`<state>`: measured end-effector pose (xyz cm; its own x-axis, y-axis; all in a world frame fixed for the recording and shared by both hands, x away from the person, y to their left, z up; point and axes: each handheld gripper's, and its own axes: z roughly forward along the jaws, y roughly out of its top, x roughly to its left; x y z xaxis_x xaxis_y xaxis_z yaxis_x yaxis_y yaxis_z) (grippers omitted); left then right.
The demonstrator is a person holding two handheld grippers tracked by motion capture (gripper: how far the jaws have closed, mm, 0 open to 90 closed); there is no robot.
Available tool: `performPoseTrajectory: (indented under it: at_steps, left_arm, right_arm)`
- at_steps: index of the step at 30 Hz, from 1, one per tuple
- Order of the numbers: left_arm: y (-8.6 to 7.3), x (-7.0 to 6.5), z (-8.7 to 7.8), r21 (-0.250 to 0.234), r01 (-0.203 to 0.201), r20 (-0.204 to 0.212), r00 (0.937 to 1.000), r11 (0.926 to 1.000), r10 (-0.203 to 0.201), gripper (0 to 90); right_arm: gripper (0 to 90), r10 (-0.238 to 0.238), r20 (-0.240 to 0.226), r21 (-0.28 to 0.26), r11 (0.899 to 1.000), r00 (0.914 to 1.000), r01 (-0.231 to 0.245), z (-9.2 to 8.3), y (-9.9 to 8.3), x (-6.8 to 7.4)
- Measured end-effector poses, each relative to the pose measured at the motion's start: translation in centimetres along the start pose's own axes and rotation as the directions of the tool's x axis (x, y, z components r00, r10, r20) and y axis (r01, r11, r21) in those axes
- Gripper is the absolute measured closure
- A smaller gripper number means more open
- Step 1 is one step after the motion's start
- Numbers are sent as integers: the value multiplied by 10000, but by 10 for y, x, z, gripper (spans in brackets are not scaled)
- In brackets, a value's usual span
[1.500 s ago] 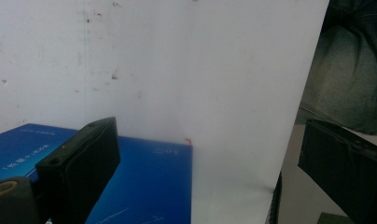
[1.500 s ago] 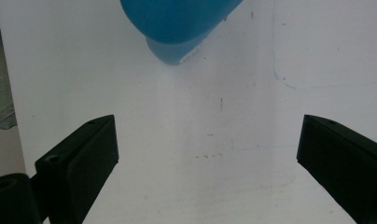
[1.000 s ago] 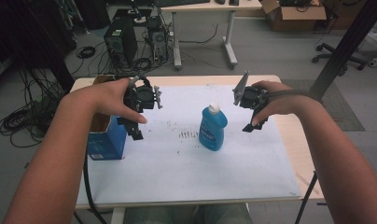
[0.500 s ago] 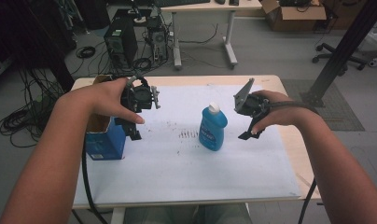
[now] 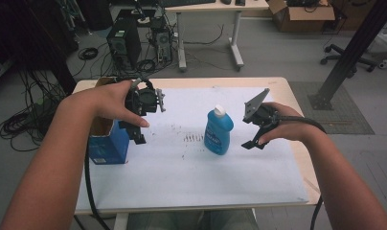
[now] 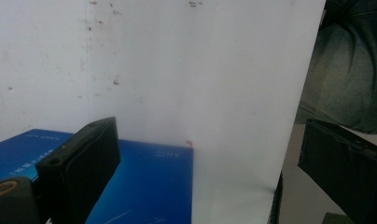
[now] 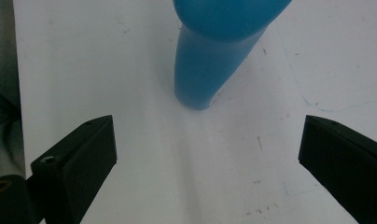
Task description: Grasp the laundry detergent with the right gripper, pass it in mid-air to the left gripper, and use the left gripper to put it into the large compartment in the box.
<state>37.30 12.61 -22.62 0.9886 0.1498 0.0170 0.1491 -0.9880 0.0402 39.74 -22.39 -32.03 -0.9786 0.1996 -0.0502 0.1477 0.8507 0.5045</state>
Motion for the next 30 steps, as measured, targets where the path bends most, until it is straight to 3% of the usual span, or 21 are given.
performPoseTrajectory:
  at_steps: [7,14,30]
  left_arm:
    - [0,0,-1,27,41,-14,10000,10000,-41,57]
    - [1,-2,1,51,-22,-47,10000,10000,23,57]
    - [1,-3,-1,45,8,-59,10000,10000,-8,57]
  right_arm:
    - [42,345,220,-958,9949,9992,-322,10,-12,9]
    - [29,839,156,-1950,9776,9964,-793,22,-24,15]
    - [19,1364,333,-2974,9471,9901,-1205,38,-31,24]
